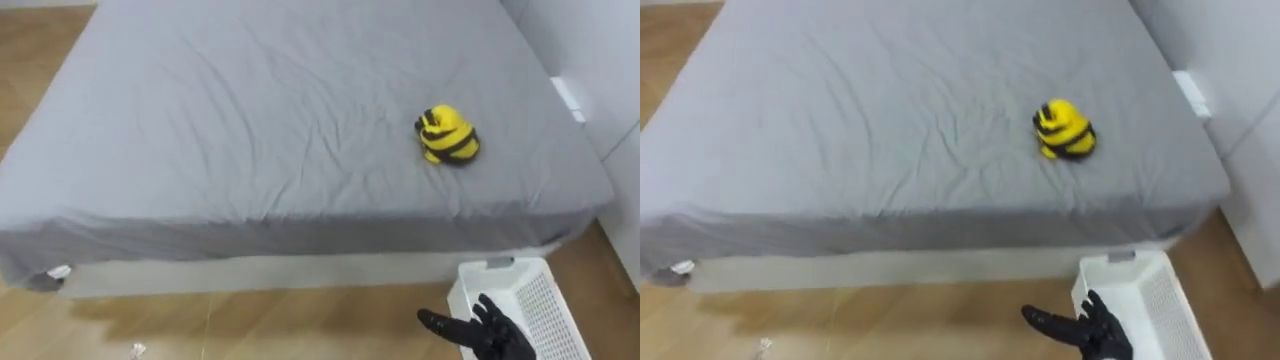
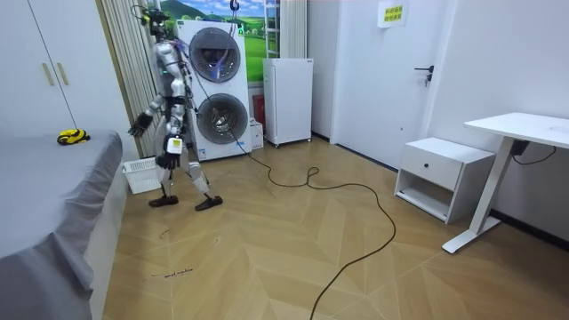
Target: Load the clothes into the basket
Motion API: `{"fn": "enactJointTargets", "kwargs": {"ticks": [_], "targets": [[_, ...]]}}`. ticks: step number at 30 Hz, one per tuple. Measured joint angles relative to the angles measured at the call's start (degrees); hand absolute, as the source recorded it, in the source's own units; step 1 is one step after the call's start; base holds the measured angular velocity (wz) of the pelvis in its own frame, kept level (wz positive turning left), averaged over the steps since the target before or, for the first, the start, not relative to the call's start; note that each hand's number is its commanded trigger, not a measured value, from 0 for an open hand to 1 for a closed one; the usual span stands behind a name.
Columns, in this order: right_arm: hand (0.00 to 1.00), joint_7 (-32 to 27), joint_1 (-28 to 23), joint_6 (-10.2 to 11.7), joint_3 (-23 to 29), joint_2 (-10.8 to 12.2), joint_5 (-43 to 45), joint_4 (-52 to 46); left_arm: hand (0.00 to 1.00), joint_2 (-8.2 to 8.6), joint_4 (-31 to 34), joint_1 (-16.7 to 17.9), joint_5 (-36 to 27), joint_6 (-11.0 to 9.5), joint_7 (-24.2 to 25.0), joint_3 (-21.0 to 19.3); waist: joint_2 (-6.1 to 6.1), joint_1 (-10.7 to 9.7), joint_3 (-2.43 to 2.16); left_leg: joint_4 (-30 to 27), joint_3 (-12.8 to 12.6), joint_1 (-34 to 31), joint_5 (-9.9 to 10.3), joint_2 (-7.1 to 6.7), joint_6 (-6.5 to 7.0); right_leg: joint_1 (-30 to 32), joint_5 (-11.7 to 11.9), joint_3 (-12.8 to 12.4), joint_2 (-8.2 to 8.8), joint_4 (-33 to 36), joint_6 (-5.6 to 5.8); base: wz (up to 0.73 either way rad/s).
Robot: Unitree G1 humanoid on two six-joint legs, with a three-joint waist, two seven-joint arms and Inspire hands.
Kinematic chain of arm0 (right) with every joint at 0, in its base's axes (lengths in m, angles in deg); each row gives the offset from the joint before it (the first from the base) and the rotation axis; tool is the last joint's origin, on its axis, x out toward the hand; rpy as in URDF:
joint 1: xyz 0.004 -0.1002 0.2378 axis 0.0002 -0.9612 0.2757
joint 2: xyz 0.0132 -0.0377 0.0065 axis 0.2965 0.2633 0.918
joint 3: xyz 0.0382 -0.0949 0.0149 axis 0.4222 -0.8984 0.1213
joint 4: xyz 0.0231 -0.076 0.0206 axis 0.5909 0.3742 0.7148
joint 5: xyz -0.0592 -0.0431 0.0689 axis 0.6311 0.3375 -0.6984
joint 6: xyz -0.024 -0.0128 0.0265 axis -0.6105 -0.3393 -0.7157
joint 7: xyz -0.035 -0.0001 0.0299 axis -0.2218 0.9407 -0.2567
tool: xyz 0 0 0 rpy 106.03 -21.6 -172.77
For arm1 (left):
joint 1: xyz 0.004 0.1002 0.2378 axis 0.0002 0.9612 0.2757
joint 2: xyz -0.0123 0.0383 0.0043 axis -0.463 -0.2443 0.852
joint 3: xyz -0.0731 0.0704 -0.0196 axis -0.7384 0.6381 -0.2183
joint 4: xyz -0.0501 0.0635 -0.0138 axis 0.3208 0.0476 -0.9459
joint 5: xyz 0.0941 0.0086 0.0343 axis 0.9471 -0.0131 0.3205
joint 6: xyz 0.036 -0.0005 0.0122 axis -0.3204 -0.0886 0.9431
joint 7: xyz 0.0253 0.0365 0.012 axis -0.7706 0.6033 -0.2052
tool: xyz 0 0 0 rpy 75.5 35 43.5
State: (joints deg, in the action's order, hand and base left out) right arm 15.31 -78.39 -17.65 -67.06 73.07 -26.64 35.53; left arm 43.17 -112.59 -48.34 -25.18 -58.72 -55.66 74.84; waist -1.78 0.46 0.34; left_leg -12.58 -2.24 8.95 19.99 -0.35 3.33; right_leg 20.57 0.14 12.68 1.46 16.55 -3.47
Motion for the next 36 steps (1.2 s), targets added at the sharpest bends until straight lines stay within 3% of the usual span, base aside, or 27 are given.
{"fn": "enactJointTargets", "kwargs": {"ticks": [1,2,3,4,5,6,7,8,9,11,12,13,14,16,17,19,21,23,24,28,31,33,36], "targets": [[0.00,-0.7,0.3,1.4,0.1,-0.3,0.3,-1.3,0.00,-0.03,-0.6,0.7,-0.1,0.3,0.0,0.1,-0.45,0.4,-0.54,-0.9,0.0,0.4,1.3,1.02,-1.80,-0.7,1.0,0.4,-1.21,1.2,-1.96,0.12],[0.00,-1.6,0.7,2.2,0.7,-0.4,0.3,-2.8,0.00,0.07,-1.0,0.9,-0.2,0.5,0.2,0.4,-1.84,1.4,-0.40,-0.9,0.0,1.3,1.3,2.70,-3.12,-1.4,0.7,1.9,-2.20,3.5,-2.72,0.08],[0.00,-2.2,0.9,2.4,1.0,-0.3,0.4,-3.7,0.00,-0.01,-1.1,1.2,-0.1,0.4,0.4,0.4,-2.11,1.6,-0.25,-0.5,0.0,2.1,0.7,3.04,-4.18,-1.5,-0.7,1.9,-2.25,4.9,-3.02,0.09],[0.00,-3.2,1.2,2.6,1.1,-0.3,0.8,-5.7,0.00,-0.03,-1.0,1.8,-0.1,0.5,0.9,0.5,-2.54,1.4,0.27,1.0,0.7,4.4,-1.0,3.45,-5.74,-0.3,-4.1,2.3,-1.18,11.6,-3.83,0.24],[0.00,-3.8,1.4,2.9,1.1,-0.4,0.8,-7.4,0.00,0.10,-0.5,2.1,0.0,0.5,1.2,0.3,-2.60,0.5,1.10,1.1,2.6,7.0,-1.6,3.79,-5.65,3.6,-7.3,3.5,-0.52,19.9,-3.18,0.17],[0.00,-4.1,1.2,2.9,1.0,0.0,1.3,-8.4,0.00,-0.28,0.4,3.1,0.0,0.4,1.2,0.2,-2.35,0.8,0.61,0.5,2.6,7.3,-1.3,3.82,-5.70,4.6,-7.7,2.8,-1.24,18.2,-2.67,-0.07],[0.00,-4.1,0.8,2.9,0.8,0.6,2.5,-10.7,0.00,-1.45,1.0,4.4,0.0,0.4,1.3,0.4,-2.01,1.1,0.24,-3.7,1.8,6.7,0.8,3.34,-7.04,5.2,-4.6,2.5,-1.68,13.8,-5.13,-0.26],[0.00,-4.4,0.6,2.8,0.7,0.0,3.9,-11.8,0.00,-1.29,0.8,4.5,0.0,1.2,1.2,0.4,-3.21,0.6,-0.15,-9.0,1.5,5.5,1.9,4.14,-6.89,4.6,-7.4,3.5,-2.34,15.8,-5.55,-0.19],[0.00,-4.6,0.5,2.8,0.5,0.0,4.4,-12.3,0.00,-1.28,0.9,4.4,0.0,1.3,1.2,0.4,-3.30,0.1,-0.14,-11.9,1.3,4.5,1.2,4.61,-7.20,4.0,-8.6,3.6,-2.59,16.4,-5.63,0.00],[0.00,-5.9,-0.2,2.7,-0.4,0.0,5.4,-15.1,0.00,-1.06,1.2,4.0,-0.1,1.2,1.1,0.4,-2.99,-1.2,-0.10,-22.4,0.6,0.9,-5.7,5.27,-8.52,0.3,-11.2,3.0,-3.48,15.0,-6.06,0.00],[0.00,-6.4,-0.1,2.7,-0.6,0.0,6.2,-15.6,0.00,-0.89,1.4,4.0,-0.1,1.2,1.1,0.5,-2.97,-1.7,-0.15,-24.6,0.6,-0.2,-6.6,5.38,-8.63,-0.8,-11.5,2.9,-3.66,14.1,-6.18,0.00],[0.00,-7.3,0.0,2.8,-0.8,0.0,7.2,-16.8,0.00,-0.76,1.5,3.2,-0.2,1.2,0.9,0.9,-2.51,-2.7,0.09,-28.2,-0.1,-3.2,-6.2,5.61,-8.49,-2.7,-12.1,2.4,-3.75,12.8,-6.15,0.06],[0.00,-8.0,0.0,2.9,-0.8,0.0,8.0,-17.1,0.00,-0.66,1.6,2.5,-0.3,1.1,0.6,1.0,-1.62,-3.0,0.55,-30.3,-2.0,-6.4,-5.4,5.66,-7.41,-5.0,-12.4,1.6,-3.82,10.8,-5.95,0.00],[0.00,-9.0,-0.2,3.0,-0.8,-0.1,8.6,-17.3,0.00,-1.17,1.8,2.4,-0.8,0.3,-0.2,0.7,-0.72,-2.8,0.20,-29.9,-3.8,-11.5,-2.9,5.01,-6.18,-8.1,-12.3,0.5,-3.83,7.7,-5.95,-0.21],[0.00,-9.7,-0.2,3.0,-0.7,-0.2,8.7,-17.7,0.00,-1.01,1.9,2.5,-1.5,0.3,-0.8,0.9,0.30,-2.3,0.42,-27.9,-4.4,-14.5,-1.9,4.17,-5.91,-9.6,-12.1,-0.6,-3.71,6.4,-5.76,-0.42],[0.00,-11.4,-0.1,3.0,-0.6,-0.4,8.8,-18.9,0.00,-0.23,2.0,2.5,-1.9,0.2,-1.4,0.7,-0.01,-1.2,0.16,-21.9,-4.6,-18.5,-1.8,3.55,-5.80,-10.9,-11.9,-2.0,-3.75,4.8,-5.70,-0.58],[0.00,-12.3,0.0,3.2,-0.7,-0.3,9.0,-19.4,0.00,0.12,1.9,2.4,-1.8,-0.4,-1.6,0.2,0.20,-0.2,-0.12,-12.4,-5.3,-20.5,-3.1,3.06,-5.99,-11.6,-12.0,-4.0,-3.83,3.9,-5.39,-0.60],[0.00,-12.9,-0.1,3.2,-1.5,-0.5,9.4,-19.4,0.00,0.34,1.7,3.6,-1.8,-1.1,-1.5,0.2,0.61,1.3,-0.71,-5.8,-5.2,-20.2,-10.6,2.58,-5.32,-13.1,-12.2,-5.1,-3.82,1.9,-4.66,-0.81],[0.00,-13.0,0.0,3.3,-1.7,-0.4,9.7,-19.3,0.00,0.34,1.5,3.8,-1.8,-1.2,-1.5,0.2,0.45,1.5,-0.87,-5.3,-5.1,-19.7,-11.7,2.44,-3.95,-13.5,-12.3,-5.0,-3.87,1.4,-4.49,-0.57],[0.00,-14.1,0.2,3.5,-2.3,-0.5,11.8,-19.4,0.00,-0.45,-0.7,3.0,-2.1,-1.8,-1.0,0.4,1.46,0.7,-0.64,-1.8,-4.8,-17.5,-11.9,1.55,-3.79,-15.1,-11.7,-4.3,-3.42,-1.0,-3.64,-0.06],[0.00,-15.8,0.8,3.5,-2.3,-0.5,14.8,-19.4,0.00,-0.86,-3.2,0.7,-2.3,-1.1,-0.3,0.4,1.51,0.1,-0.29,-0.8,-4.4,-17.6,-11.9,1.34,-3.70,-15.6,-11.5,-2.6,-3.16,-2.1,-3.34,0.16],[0.00,-16.2,2.0,3.5,-2.6,-0.5,14.8,-19.0,0.00,-0.85,-3.9,-0.5,-2.5,-0.8,-0.2,0.5,1.39,0.0,0.21,-0.9,-3.7,-18.2,-12.0,1.17,-3.61,-15.5,-11.6,-1.4,-2.96,-2.4,-3.26,0.15],[0.00,-16.6,4.8,3.6,-2.6,-0.6,14.8,-15.9,0.00,-0.65,-3.7,-2.1,-2.5,0.3,-0.4,0.5,1.28,-0.1,0.26,-1.3,-2.8,-20.1,-12.6,0.70,-3.41,-14.4,-11.7,-0.5,-2.64,-3.1,-3.25,0.17]]}}
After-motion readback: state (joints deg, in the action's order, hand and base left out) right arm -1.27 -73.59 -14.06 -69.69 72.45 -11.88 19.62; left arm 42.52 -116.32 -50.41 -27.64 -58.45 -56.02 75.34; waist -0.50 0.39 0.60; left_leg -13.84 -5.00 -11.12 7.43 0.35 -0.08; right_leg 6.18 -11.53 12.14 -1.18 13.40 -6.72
